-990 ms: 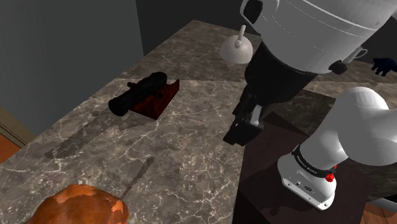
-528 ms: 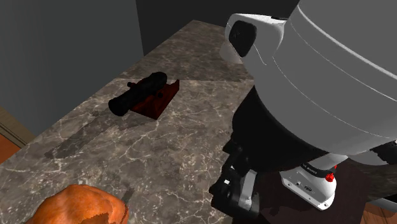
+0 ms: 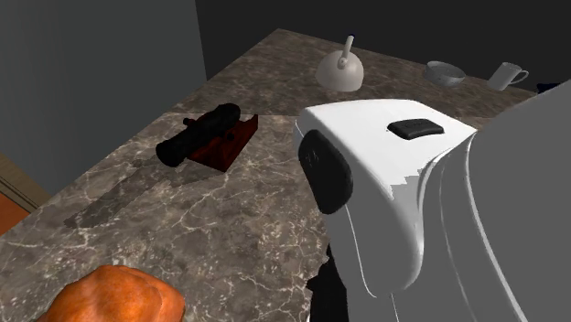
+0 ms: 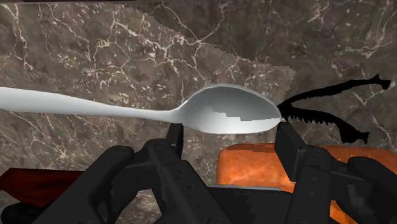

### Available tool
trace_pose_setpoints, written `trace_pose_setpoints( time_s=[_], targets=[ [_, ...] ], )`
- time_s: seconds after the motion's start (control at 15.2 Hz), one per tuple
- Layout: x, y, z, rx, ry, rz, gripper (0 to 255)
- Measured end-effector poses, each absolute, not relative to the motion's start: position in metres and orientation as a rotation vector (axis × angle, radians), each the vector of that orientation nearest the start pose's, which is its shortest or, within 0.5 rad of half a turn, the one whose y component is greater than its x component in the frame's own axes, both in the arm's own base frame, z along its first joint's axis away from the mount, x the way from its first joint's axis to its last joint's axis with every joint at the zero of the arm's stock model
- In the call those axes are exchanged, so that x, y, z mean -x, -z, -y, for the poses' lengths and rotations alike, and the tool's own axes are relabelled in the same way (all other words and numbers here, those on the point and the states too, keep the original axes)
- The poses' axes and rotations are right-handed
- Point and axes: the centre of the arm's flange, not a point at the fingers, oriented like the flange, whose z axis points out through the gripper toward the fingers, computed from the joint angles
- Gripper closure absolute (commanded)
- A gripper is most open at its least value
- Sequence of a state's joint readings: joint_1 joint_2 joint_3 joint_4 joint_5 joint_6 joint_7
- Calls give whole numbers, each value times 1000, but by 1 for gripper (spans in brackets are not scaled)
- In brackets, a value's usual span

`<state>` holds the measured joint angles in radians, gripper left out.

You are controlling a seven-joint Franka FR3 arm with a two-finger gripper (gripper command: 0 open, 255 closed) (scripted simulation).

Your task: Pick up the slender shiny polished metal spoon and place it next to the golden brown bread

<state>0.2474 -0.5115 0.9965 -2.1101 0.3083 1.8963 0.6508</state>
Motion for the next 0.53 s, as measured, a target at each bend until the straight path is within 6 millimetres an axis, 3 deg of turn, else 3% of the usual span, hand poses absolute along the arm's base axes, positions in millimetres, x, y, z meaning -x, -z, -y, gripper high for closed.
trace_pose_setpoints(
  time_s=[0.53],
  targets=[
    [-79,-482,-484,3049,251,716,255]
  ],
)
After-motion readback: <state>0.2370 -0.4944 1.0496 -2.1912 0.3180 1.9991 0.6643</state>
